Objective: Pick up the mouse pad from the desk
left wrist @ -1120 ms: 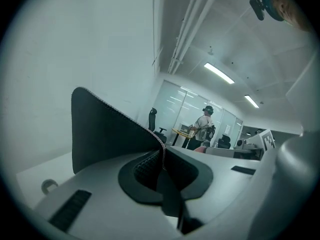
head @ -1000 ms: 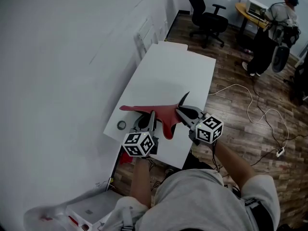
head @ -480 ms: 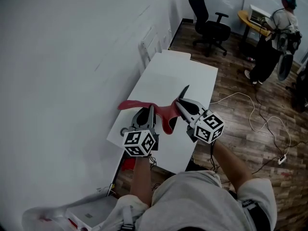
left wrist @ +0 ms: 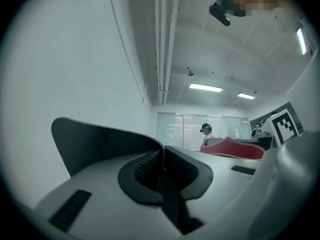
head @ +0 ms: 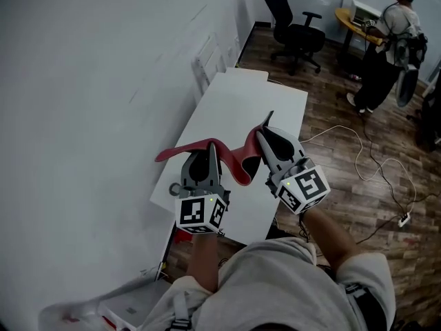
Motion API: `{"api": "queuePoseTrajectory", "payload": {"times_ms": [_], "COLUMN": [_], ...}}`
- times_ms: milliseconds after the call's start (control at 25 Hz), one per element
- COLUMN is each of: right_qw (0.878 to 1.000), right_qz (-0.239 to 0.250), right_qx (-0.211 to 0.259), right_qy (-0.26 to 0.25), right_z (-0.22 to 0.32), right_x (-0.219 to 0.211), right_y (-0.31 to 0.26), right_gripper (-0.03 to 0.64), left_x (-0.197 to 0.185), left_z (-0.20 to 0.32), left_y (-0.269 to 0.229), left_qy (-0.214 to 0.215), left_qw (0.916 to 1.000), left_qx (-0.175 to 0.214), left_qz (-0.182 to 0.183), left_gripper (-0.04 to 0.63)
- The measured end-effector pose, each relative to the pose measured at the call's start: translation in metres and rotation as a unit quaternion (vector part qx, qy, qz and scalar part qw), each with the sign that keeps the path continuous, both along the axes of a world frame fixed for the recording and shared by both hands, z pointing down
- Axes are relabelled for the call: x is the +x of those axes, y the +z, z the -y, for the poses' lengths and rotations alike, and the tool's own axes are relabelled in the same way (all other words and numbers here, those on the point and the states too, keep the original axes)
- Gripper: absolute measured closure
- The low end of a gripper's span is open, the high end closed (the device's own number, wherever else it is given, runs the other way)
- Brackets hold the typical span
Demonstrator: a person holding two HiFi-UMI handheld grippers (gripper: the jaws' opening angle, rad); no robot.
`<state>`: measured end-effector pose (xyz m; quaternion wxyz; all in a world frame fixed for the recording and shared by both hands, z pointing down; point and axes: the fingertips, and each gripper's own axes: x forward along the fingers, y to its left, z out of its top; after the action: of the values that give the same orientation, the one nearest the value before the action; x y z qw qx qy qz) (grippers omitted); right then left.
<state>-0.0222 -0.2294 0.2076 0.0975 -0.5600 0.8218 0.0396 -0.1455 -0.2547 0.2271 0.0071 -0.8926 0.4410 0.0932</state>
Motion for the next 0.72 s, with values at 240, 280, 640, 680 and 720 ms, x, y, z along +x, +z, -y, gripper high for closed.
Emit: {"api": "queuePoseTrajectory", "payload": {"times_ms": [240,280,640,680,720], "right_qw": [0.997,0.996,0.995,0.995,0.995], "right_qz": [-0.064,-0.069,-0.086,-0.086,-0.087], "right_qx": [0.036,0.04,0.044,0.043,0.043], "right_qy": [0.025,0.026,0.031,0.032,0.032], "right_z": [-0.002,-0.003,-0.009,-0.01,-0.01], "right_x": [0.002,0.001,0.006,0.006,0.006], "right_y": [-0.018,-0.019,-0.023,-0.023,-0.023], "right_gripper": [0.565,0.565,0.565,0.565,0.565], "left_x": [0.012,0.013,0.011,0.012,0.012], "left_z": [-0.006,-0.008,-0.012,-0.012,-0.012], "left_y": [-0.016,-0.018,-0.027,-0.027,-0.027], "left_qy": [-0.015,-0.016,-0.028,-0.027,-0.026], "left_qw": [0.999,0.9987,0.9983,0.9984,0.9985], "left_qx": [0.038,0.044,0.049,0.048,0.047], "left_qz": [0.018,0.021,0.011,0.012,0.012], "left_gripper": [0.566,0.566,0.568,0.566,0.567]}}
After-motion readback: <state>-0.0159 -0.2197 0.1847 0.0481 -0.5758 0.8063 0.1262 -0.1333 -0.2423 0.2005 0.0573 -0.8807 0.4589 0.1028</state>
